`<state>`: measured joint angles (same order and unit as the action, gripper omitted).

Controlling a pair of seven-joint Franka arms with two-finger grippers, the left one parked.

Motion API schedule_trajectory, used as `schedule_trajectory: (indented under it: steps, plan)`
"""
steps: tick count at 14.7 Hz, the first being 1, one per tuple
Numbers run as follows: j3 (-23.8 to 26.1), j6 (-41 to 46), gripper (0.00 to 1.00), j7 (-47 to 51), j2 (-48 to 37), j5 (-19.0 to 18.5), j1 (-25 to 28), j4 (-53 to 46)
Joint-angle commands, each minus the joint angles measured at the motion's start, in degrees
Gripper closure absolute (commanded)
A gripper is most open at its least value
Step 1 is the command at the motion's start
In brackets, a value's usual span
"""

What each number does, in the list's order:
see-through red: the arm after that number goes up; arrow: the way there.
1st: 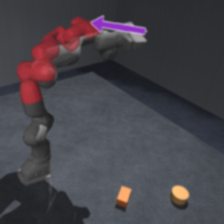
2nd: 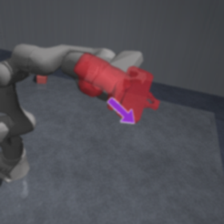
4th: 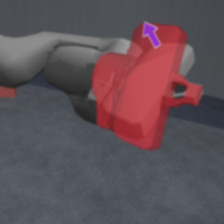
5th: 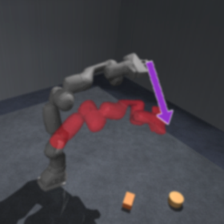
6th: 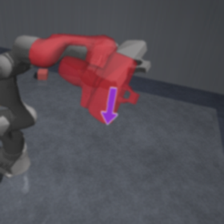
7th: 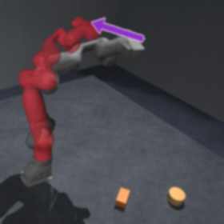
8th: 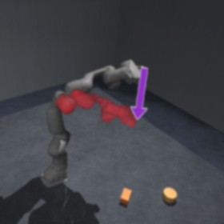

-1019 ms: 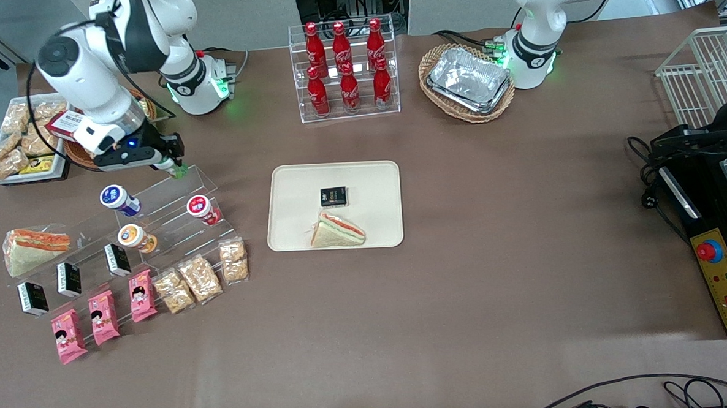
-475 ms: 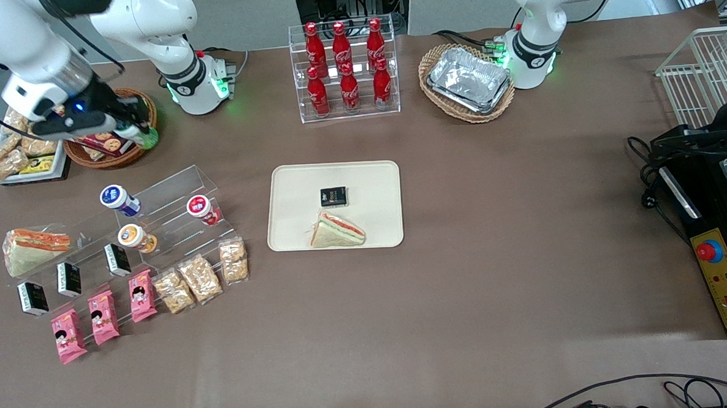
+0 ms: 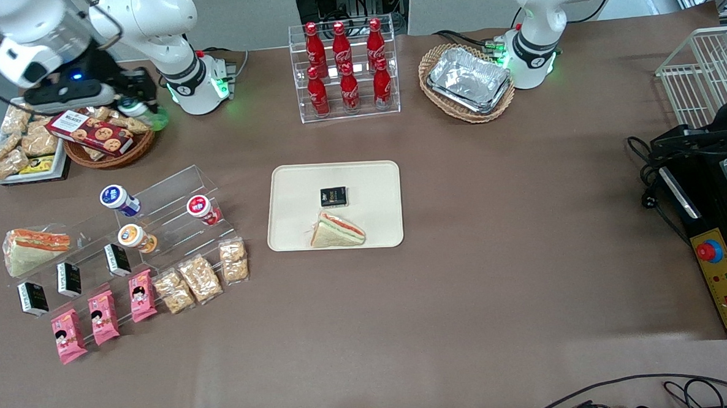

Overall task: Place green gum on tray
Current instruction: 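Lift the green-label bottle up off the acrylic stand, then carry the bottle over the cream tray beside the black card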

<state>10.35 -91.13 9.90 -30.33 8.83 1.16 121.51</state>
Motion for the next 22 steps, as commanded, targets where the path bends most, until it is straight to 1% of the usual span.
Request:
schedule_trajectory:
  steps: [1, 3, 6, 8, 11, 13, 15, 17, 20, 22]
  plan:
    - [6.86, 0.17, 0.51, 10.90, 2.63, 4.44, 0.15, -3.03]
    - [9.86, -2.11, 0.51, 16.35, 3.95, 4.97, 0.15, -3.03]
    - [12.94, -6.14, 0.51, 17.34, 5.28, 7.16, 0.24, -0.85]
    - [15.31, -10.62, 0.51, 17.52, 5.10, 7.26, 0.24, 3.10]
    - [19.96, -19.84, 0.51, 21.63, 5.45, 7.26, 0.24, 9.61]
    - [22.60, -25.38, 0.50, 23.57, 7.99, 7.26, 0.24, 12.51]
    - [23.05, -30.31, 0.50, 25.59, 10.98, 7.26, 0.50, 14.62]
    - [24.63, -37.59, 0.50, 26.31, 13.00, 7.26, 1.91, 18.66]
    - [26.04, -49.10, 0.50, 26.92, 17.57, 7.26, 1.91, 24.46]
    - [27.09, -54.91, 0.50, 28.23, 21.08, 7.17, 2.00, 26.49]
